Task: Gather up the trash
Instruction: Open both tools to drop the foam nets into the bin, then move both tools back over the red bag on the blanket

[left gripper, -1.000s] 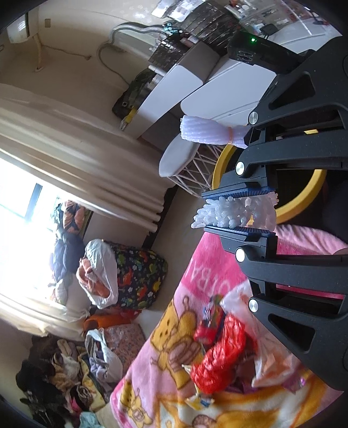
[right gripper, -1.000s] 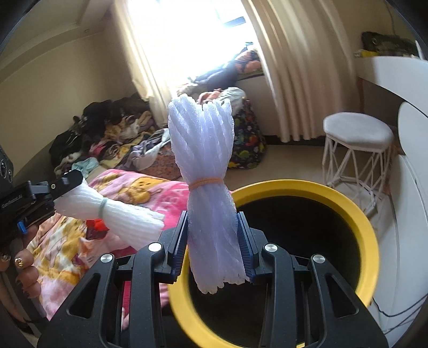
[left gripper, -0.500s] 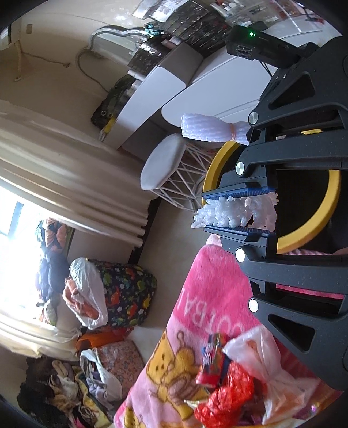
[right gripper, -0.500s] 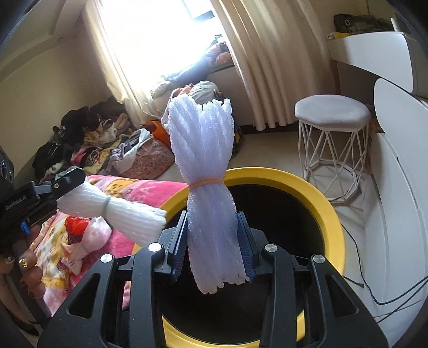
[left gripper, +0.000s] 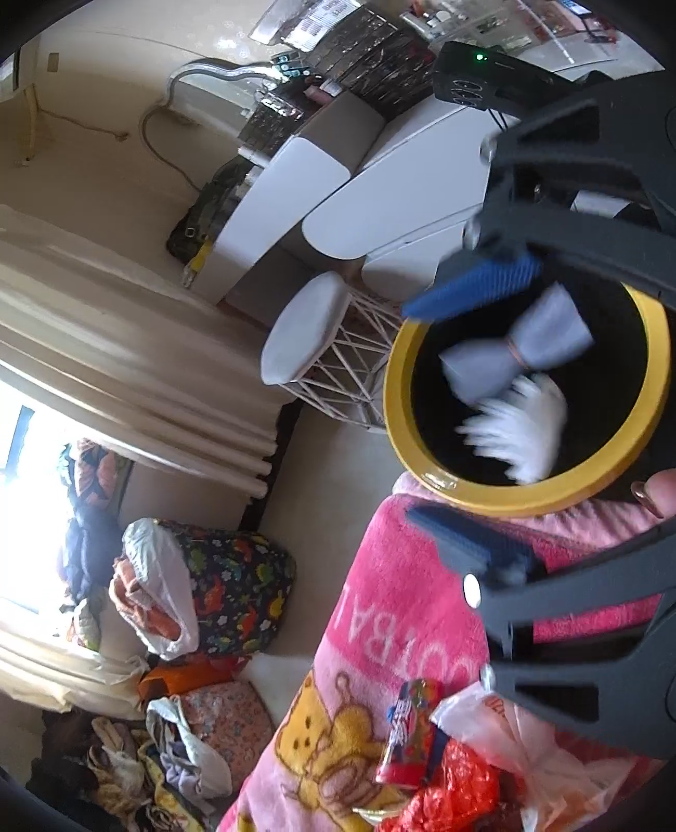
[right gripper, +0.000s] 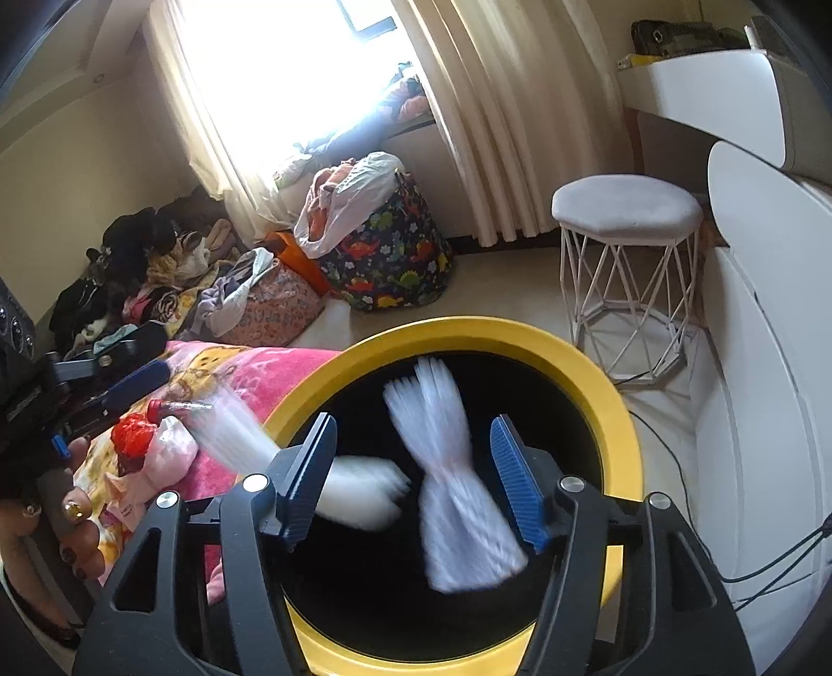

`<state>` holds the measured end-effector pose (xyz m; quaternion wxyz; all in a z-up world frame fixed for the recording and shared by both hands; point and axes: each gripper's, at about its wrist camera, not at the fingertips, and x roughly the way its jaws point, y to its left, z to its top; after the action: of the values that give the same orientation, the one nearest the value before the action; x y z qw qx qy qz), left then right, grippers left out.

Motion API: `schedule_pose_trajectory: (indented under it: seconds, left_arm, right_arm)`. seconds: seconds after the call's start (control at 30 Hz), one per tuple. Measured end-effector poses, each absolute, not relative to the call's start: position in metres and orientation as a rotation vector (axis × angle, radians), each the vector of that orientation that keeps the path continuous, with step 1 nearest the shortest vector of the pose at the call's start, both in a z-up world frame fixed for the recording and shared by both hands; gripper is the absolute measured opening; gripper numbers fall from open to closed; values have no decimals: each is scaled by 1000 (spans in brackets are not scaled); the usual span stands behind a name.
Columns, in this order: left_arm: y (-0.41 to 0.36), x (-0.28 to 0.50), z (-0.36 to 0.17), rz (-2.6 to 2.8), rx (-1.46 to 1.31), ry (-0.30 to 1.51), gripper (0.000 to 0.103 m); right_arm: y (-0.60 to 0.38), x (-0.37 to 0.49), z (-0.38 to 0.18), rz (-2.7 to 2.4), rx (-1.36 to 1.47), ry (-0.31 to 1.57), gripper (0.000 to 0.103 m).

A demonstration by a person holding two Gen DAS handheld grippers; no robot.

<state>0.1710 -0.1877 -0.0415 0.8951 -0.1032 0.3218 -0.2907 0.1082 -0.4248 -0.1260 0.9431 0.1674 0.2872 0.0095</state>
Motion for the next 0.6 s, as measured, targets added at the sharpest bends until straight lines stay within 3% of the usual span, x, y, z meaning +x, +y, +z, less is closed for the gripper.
schedule_pose_trajectory:
  seconds: [0.27,0.6]
  left_arm:
    - [-167,163,-30,-568,-201,601,92]
    - [-130,155,-15,-499,-209,540,92]
  right_arm:
    - [-405,110,-111,42,322,556,71]
    - [-372,112,-93,105,293,531,79]
